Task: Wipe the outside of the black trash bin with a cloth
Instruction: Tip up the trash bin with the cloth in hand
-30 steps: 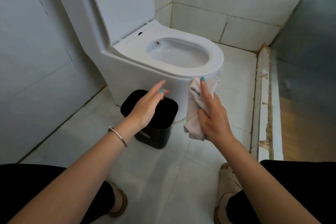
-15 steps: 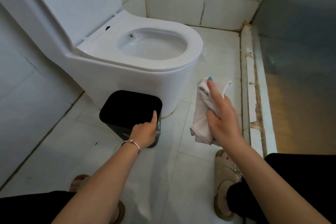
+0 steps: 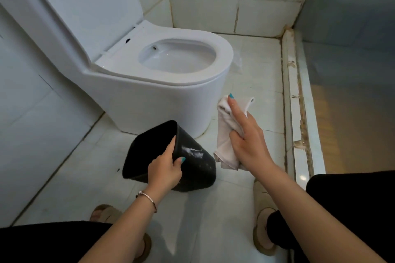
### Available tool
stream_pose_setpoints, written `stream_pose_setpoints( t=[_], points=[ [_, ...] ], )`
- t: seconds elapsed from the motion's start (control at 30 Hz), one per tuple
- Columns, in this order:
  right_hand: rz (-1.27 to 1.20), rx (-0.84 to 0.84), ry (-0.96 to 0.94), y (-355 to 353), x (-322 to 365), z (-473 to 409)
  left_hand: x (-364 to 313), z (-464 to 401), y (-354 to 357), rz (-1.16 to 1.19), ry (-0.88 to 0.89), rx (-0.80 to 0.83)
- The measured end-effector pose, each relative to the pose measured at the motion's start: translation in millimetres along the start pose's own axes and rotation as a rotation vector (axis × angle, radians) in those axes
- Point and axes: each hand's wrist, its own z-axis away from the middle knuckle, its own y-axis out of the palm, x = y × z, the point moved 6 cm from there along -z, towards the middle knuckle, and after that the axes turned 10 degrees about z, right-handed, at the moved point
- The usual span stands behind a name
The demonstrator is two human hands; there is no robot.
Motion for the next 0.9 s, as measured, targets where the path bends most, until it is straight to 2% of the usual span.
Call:
stream_pose_setpoints(
  t=[0.13,0.27,0.43,0.63,0.7,0.9],
  points=[
    [0.006,0.031,-0.015,5,-1,3,5,21,14,0.324,-0.077,-0.009],
    [0.000,0.046,0.005,7,-6,4,8,32,24,0.465,-0.085,0.011],
    [-0.004,0.061,0.039,16,-13,5,8,34,22,0.471,-0.082,0.062],
    [-0.020,0.094,0.064,26,-18,7,6,33,21,0.225,-0.036,0.240],
    [-0.042,0.098,0.077,28,-20,8,6,33,20,0.233,-0.056,0.297],
    [-0.094,0.098,0.190,29,-31,8,5,29,20,0.262,-0.070,0.250]
  ],
)
